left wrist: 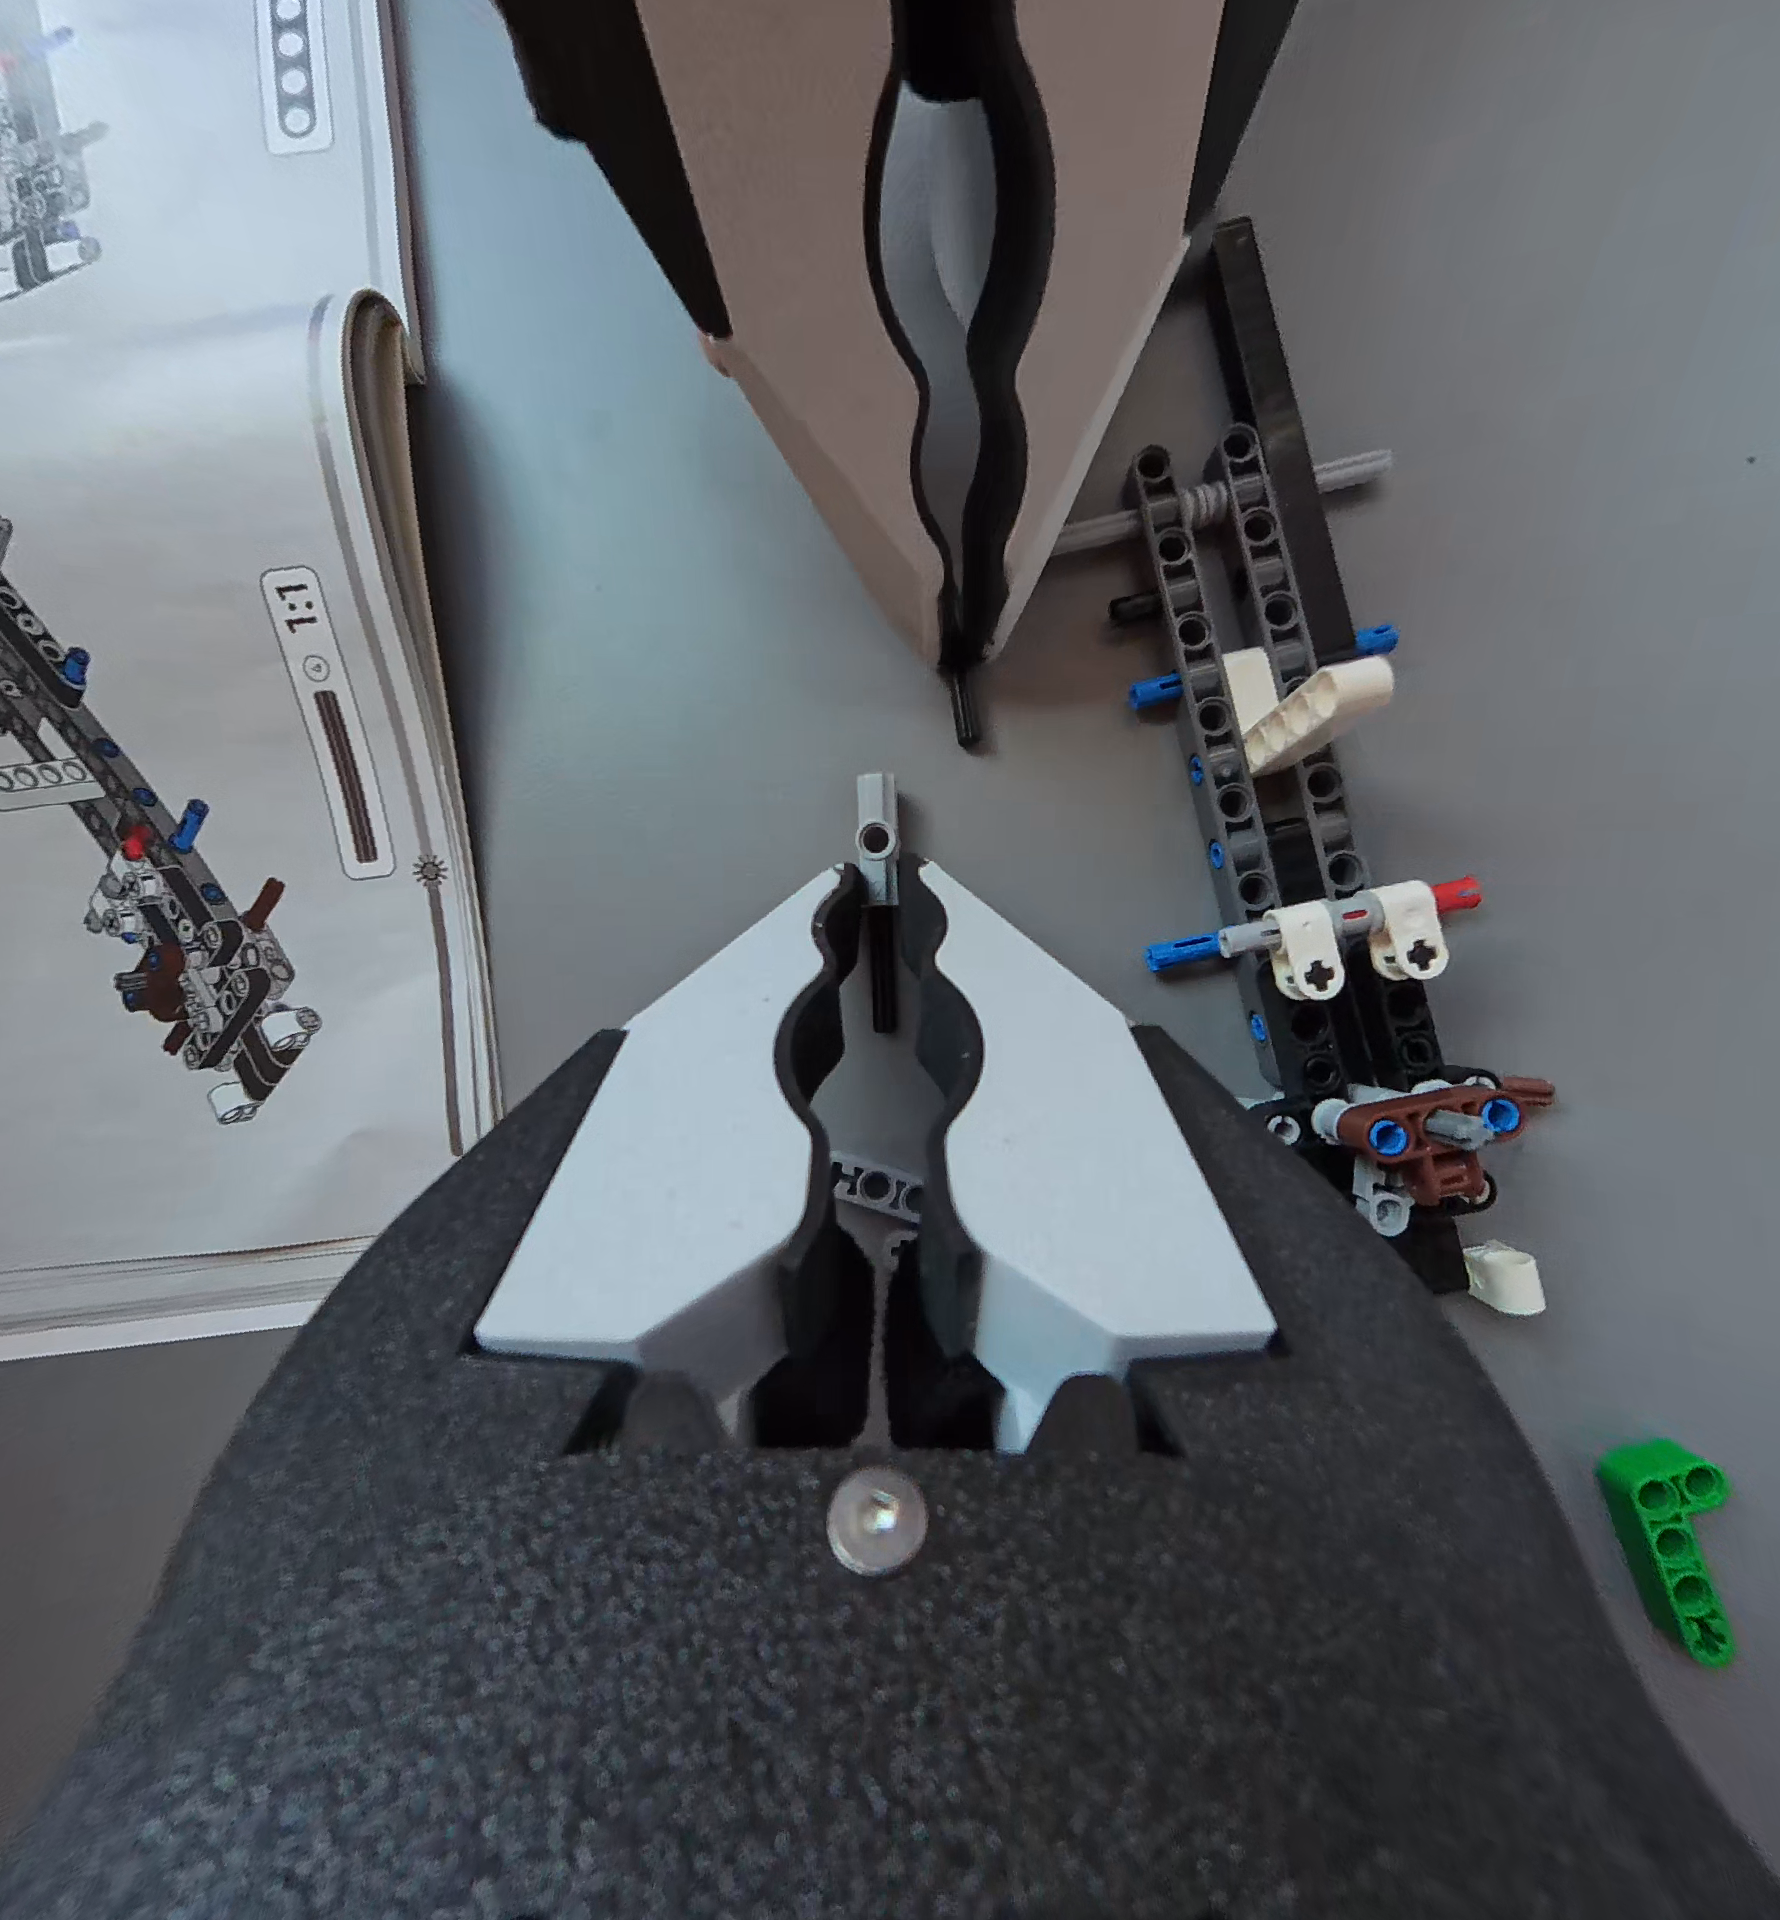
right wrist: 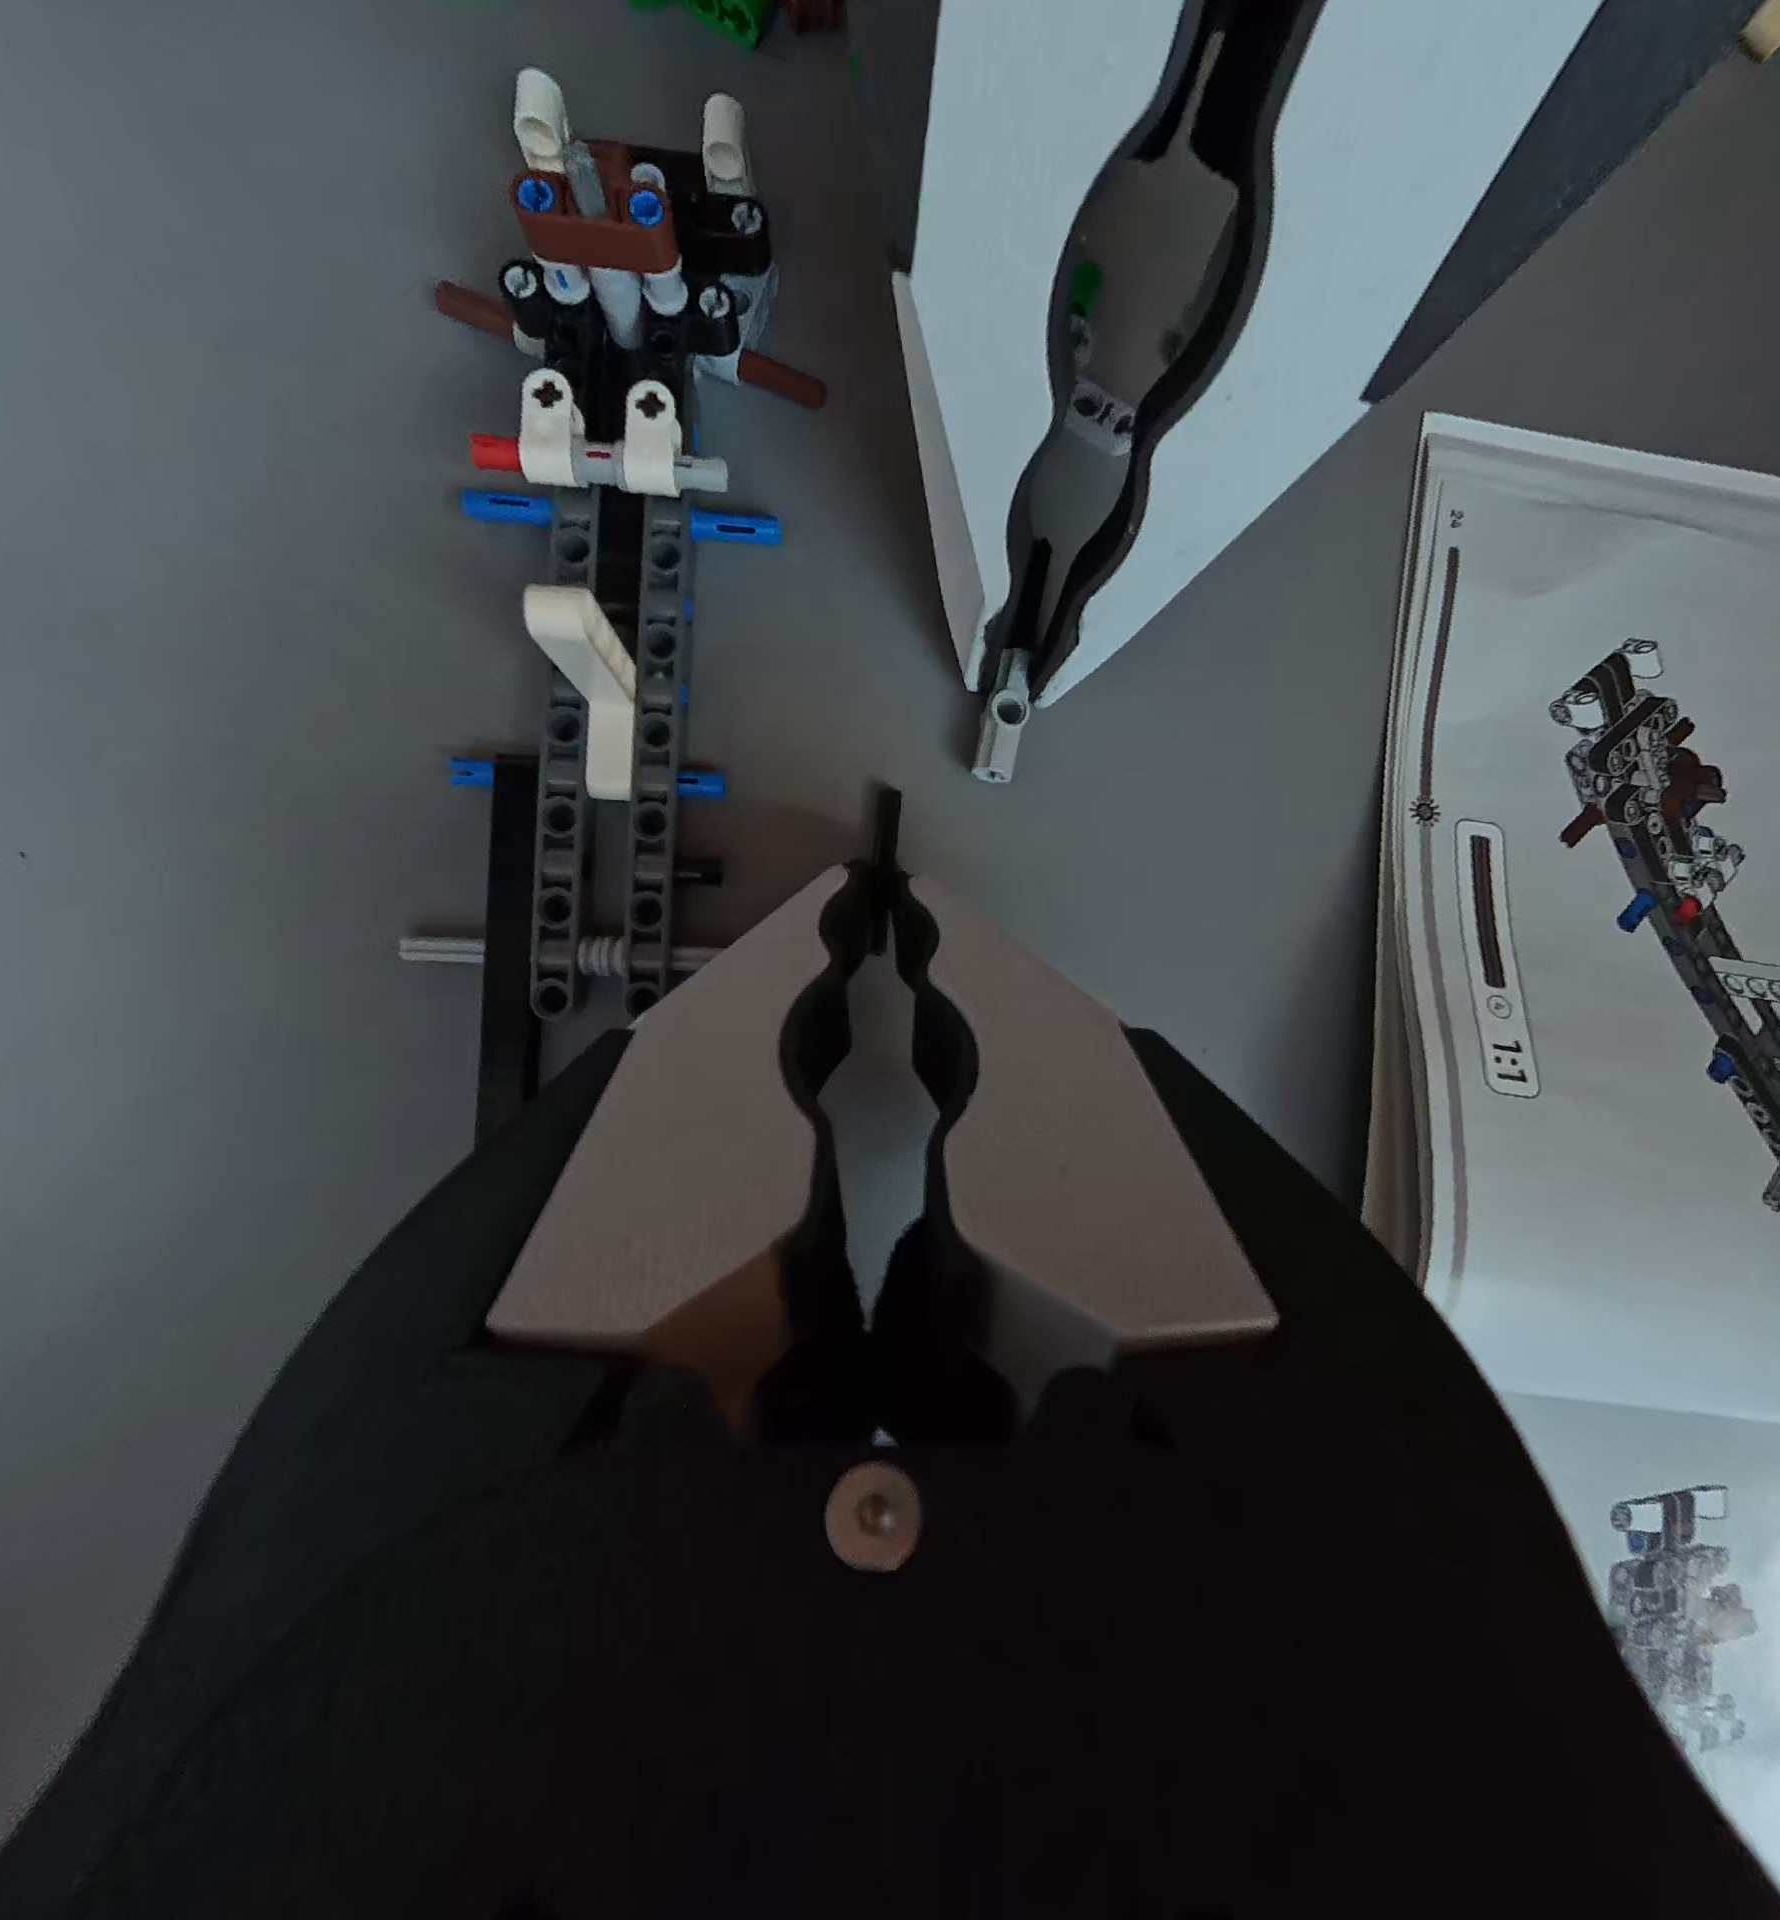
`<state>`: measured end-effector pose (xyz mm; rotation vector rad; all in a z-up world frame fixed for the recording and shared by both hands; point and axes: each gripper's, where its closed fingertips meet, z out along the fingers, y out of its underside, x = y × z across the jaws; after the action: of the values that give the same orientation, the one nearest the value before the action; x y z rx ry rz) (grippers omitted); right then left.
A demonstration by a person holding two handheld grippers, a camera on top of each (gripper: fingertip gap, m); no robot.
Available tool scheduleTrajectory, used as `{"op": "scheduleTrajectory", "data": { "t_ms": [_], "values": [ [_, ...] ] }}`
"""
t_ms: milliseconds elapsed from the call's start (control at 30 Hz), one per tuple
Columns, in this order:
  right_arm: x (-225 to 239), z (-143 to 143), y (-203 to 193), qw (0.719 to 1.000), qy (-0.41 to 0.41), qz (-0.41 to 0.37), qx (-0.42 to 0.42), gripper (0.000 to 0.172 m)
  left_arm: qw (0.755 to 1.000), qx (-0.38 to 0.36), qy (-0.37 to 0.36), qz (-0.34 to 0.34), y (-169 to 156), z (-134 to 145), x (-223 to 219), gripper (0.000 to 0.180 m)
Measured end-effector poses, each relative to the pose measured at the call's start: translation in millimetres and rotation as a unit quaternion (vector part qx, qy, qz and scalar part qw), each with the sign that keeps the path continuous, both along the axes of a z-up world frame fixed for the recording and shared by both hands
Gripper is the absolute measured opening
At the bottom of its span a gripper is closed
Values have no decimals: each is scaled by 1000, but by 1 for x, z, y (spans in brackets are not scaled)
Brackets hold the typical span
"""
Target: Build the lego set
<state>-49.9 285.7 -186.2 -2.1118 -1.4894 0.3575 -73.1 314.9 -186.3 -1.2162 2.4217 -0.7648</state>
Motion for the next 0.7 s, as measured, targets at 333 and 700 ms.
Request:
{"op": "scheduleTrajectory", "data": {
  "t_ms": [333,700],
  "values": [
    [8,6,14,997,-57,-15,55,1,1000,9,-5,-1,0,-1,1,5],
    [6,2,19,994,-78,-15,74,1,1000,-15,3,17,0,-1,2,5]
  ]
}}
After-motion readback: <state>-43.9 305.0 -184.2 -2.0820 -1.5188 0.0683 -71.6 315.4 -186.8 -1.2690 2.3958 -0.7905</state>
